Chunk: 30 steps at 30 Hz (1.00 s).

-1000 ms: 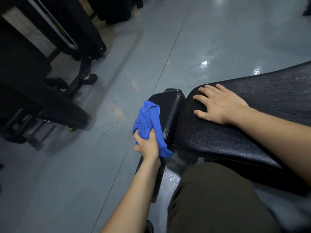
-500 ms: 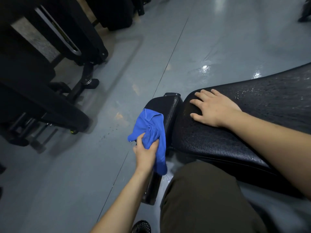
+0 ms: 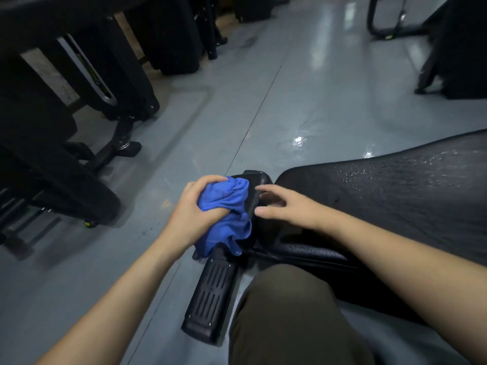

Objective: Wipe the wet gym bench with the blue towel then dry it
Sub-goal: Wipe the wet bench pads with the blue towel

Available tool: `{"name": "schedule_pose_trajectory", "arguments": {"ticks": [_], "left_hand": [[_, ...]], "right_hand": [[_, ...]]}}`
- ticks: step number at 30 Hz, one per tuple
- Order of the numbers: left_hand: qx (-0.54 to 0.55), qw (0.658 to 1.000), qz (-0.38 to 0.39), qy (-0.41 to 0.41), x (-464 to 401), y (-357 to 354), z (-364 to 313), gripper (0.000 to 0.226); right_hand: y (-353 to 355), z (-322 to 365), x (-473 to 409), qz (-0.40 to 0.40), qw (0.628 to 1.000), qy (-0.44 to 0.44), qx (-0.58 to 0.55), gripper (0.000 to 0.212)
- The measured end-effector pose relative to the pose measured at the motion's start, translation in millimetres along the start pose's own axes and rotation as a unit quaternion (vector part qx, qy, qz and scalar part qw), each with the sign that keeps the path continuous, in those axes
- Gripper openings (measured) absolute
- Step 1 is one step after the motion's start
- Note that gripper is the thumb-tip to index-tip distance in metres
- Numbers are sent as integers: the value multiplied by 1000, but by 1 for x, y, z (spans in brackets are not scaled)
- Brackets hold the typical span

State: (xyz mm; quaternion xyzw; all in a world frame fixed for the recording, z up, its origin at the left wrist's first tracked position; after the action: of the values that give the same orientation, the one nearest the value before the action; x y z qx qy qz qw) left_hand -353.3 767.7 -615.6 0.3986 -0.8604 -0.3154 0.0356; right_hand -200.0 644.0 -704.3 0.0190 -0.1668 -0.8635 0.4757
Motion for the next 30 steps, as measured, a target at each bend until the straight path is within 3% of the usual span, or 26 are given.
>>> {"name": "schedule_pose_trajectory", "arguments": {"ticks": [3, 5, 13, 17, 20, 23, 27, 30], "left_hand": [[27, 998, 39, -29, -3, 1, -34, 50], [42, 996, 62, -52, -4, 1, -57, 53], [4, 974, 116, -193, 5, -16, -132, 54], [-51, 969, 128, -205, 0, -29, -129, 58], [-100, 966, 141, -194, -3, -44, -121, 58], [-101, 964, 169, -177, -3, -58, -118, 58], [-74, 955, 227, -177, 8, -78, -130, 71], [-75, 941, 267, -193, 19, -94, -147, 81]], "right_hand": [[-25, 3, 19, 69, 965, -131, -215, 74], [-33, 9, 30, 91, 934, -160, -307, 79], [-13, 21, 48, 30, 882, -166, -441, 89], [11, 40, 59, 25, 871, -128, -473, 84], [27, 53, 69, 21, 883, -105, -457, 77], [43, 65, 81, 7, 923, -69, -379, 65], [64, 74, 100, 1, 952, -24, -304, 31], [79, 67, 104, -18, 957, -13, -288, 44]]}}
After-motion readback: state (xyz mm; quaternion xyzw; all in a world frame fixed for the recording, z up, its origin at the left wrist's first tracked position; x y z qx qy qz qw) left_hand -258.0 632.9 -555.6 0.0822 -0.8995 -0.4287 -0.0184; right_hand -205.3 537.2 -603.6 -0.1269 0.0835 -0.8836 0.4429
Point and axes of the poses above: each hand's wrist, its own x-axis away from the middle knuckle, its own y-axis out of the back of the hand, z = x × y, the point moved 8 cm from there along -x, towards the middle knuckle, and after that the axes turned 11 degrees about -z, right-handed, at the moved point
